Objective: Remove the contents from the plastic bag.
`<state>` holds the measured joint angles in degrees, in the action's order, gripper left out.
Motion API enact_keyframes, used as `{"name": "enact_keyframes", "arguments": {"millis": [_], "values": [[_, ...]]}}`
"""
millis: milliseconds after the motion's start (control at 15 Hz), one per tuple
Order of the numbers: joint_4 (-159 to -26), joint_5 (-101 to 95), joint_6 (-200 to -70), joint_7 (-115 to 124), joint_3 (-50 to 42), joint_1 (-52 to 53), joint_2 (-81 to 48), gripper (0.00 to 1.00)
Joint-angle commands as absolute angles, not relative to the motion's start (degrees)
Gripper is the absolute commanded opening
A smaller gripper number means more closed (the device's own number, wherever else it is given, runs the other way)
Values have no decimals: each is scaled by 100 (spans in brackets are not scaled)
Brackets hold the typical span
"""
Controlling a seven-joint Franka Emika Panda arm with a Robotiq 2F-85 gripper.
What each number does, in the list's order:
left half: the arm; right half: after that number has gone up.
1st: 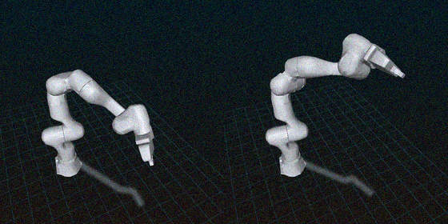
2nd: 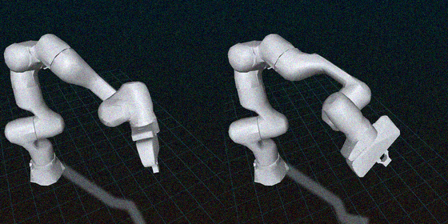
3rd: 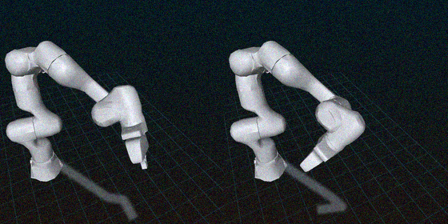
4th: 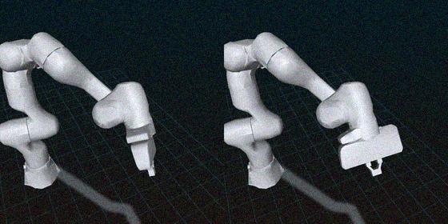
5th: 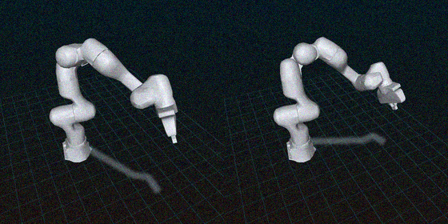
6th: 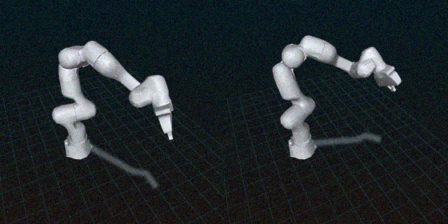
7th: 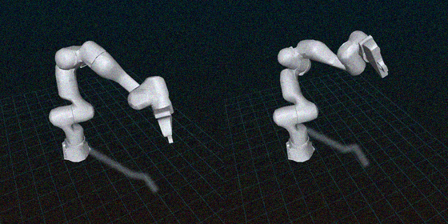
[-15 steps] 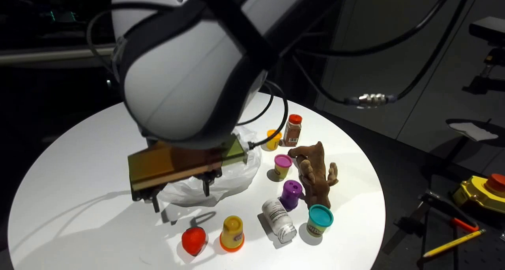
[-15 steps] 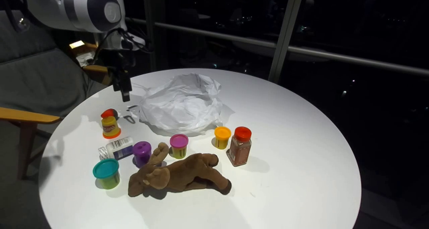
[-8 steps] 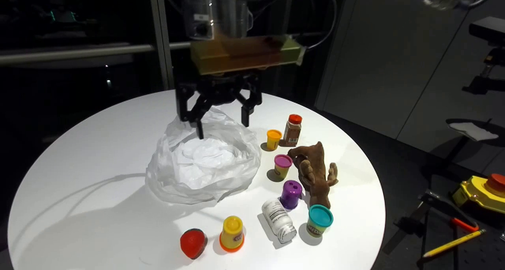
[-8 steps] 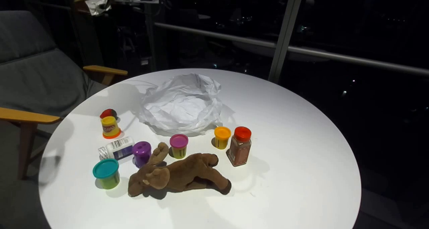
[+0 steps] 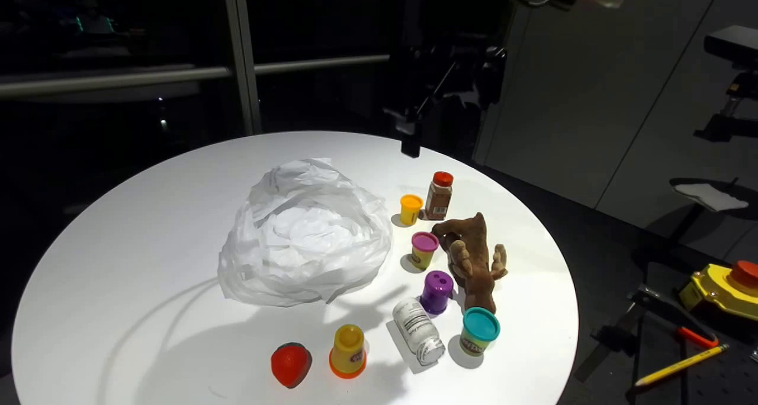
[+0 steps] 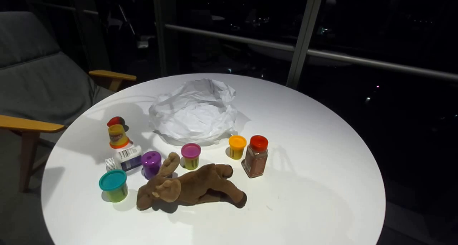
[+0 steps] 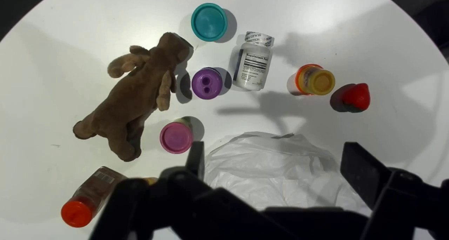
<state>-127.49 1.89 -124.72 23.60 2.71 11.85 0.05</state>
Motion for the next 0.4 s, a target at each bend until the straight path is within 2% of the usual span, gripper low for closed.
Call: {"name": "enact_keyframes", "arguments": {"millis": [0, 67, 333], "values": [[-13441, 534, -12183, 1983, 459, 985, 1447, 100], [-13029, 340, -12323, 2181, 516, 933, 656, 100], [-13375, 433, -12165, 2100, 569, 893, 1398, 100]]}}
